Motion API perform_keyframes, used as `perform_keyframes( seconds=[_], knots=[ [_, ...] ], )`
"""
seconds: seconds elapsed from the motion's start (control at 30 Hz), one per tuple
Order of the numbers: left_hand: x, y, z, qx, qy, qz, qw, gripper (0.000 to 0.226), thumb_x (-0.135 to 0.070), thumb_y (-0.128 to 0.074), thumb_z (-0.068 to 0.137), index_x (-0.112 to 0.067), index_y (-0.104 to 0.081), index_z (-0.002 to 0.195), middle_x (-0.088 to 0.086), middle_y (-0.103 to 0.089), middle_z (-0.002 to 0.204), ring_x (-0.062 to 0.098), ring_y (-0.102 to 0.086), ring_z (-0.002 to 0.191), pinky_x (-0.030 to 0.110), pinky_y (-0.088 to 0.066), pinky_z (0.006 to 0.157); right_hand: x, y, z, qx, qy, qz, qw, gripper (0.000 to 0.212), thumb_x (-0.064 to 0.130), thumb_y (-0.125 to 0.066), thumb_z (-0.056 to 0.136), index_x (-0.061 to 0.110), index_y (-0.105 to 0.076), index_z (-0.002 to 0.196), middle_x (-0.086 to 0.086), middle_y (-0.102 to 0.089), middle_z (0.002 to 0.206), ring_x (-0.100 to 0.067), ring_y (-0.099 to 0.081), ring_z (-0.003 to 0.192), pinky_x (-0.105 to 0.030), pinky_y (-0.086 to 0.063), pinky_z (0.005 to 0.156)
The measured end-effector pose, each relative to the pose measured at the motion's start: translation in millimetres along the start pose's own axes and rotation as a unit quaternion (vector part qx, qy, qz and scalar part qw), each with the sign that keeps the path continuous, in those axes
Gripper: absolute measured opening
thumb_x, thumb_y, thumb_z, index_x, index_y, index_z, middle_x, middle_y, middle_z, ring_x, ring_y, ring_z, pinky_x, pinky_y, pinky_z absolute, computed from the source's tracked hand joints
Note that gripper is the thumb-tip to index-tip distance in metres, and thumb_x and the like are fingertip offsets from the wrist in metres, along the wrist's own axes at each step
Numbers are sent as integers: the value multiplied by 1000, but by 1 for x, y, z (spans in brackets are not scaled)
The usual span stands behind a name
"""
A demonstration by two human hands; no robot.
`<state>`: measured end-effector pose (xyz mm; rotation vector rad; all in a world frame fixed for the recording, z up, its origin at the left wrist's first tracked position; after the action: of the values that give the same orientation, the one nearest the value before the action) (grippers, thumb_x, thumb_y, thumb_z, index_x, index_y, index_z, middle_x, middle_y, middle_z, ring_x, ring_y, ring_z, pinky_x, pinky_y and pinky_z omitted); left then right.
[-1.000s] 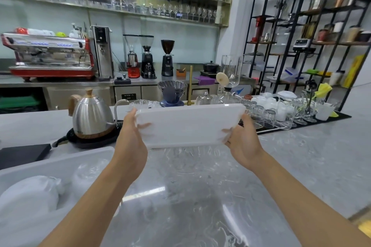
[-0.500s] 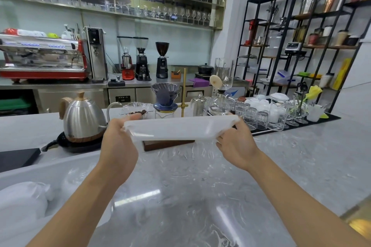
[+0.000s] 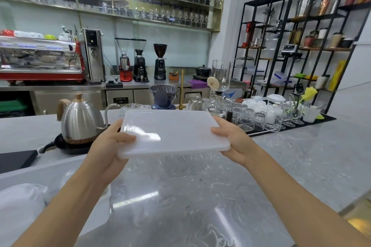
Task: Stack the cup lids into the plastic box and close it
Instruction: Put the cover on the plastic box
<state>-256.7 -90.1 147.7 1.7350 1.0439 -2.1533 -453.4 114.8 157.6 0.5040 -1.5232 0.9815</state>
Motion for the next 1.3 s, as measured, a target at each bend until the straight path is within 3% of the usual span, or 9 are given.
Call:
perform_keyframes(
  seconds=[0.1, 0.3, 0.53, 0.7, 0.87, 1.03, 1.17, 1.23, 1.3],
  knots=[
    [3, 4, 1, -31, 7, 53, 998, 50, 17, -53, 87, -18, -72, 117, 14, -80, 107, 29, -80, 82, 37, -65, 59, -4, 2, 2, -43, 0, -51, 998, 46, -1, -44, 101, 21, -50, 141, -13, -64, 134, -34, -64, 117, -42, -55, 87],
    [4, 14, -2, -118, -43, 127, 984, 44, -5, -58, 102, -17, -54, 144, 13, -68, 130, 38, -68, 114, 55, -56, 96, -10, -3, 5, -118, 24, -142, 982, 33, 8, -52, 101, 15, -57, 132, -6, -74, 111, -21, -72, 86, -30, -60, 62],
    [-9, 39, -7, -182, -78, 148, 969, 33, -11, -52, 105, -21, -59, 136, 5, -69, 120, 24, -67, 97, 39, -56, 80, -16, -27, 13, -112, 37, -160, 980, 26, 9, -48, 101, 25, -62, 116, 1, -74, 101, -14, -72, 80, -27, -58, 60],
    [-25, 65, -8, -217, -94, 184, 954, 35, -12, -53, 104, -19, -59, 139, 7, -65, 121, 19, -63, 86, 36, -50, 74, -23, -53, 20, -95, 33, -188, 977, 27, 9, -43, 102, 30, -60, 104, 3, -71, 99, -18, -69, 85, -34, -58, 74],
    [-39, 96, -17, -240, -89, 223, 941, 36, -11, -52, 104, -20, -62, 137, 8, -66, 119, 31, -62, 100, 46, -50, 91, -32, -84, 24, -74, 16, -198, 977, 26, 9, -41, 101, 27, -60, 101, 4, -70, 96, -12, -67, 79, -23, -55, 57],
    [-49, 123, -30, -256, -81, 253, 930, 36, -8, -50, 101, -28, -67, 126, 9, -68, 118, 31, -63, 100, 52, -50, 97, -43, -115, 27, -57, 3, -202, 978, 30, 7, -41, 100, 22, -56, 121, -7, -68, 115, -22, -66, 94, -27, -57, 67],
    [-57, 141, -45, -272, -87, 272, 919, 42, -4, -48, 100, -22, -66, 133, 10, -68, 116, 32, -63, 101, 49, -50, 95, -51, -136, 29, -50, -11, -220, 974, 37, 9, -42, 100, 19, -53, 134, -7, -67, 122, -23, -67, 101, -31, -60, 73],
    [-60, 149, -51, -276, -87, 289, 912, 42, -2, -46, 98, -18, -67, 131, 12, -69, 117, 34, -63, 102, 49, -49, 94, -54, -146, 28, -45, -16, -232, 972, 36, 11, -43, 100, 22, -52, 133, -9, -65, 126, -27, -65, 110, -41, -59, 89],
    [-63, 158, -60, -279, -83, 308, 906, 41, -3, -45, 98, -17, -67, 130, 12, -69, 118, 36, -63, 105, 49, -49, 93, -55, -160, 27, -30, -11, -228, 973, 31, 10, -44, 99, 29, -53, 122, -9, -66, 123, -29, -66, 110, -44, -58, 91]
  ],
)
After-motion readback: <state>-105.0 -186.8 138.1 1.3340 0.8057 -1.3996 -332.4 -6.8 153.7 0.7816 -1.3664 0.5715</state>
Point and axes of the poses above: each hand's wrist, its own z-axis towards the middle knuckle, its own y-axis out of the back of the hand, x = y × z, the point moved 6 cm from there along z, towards the middle knuckle
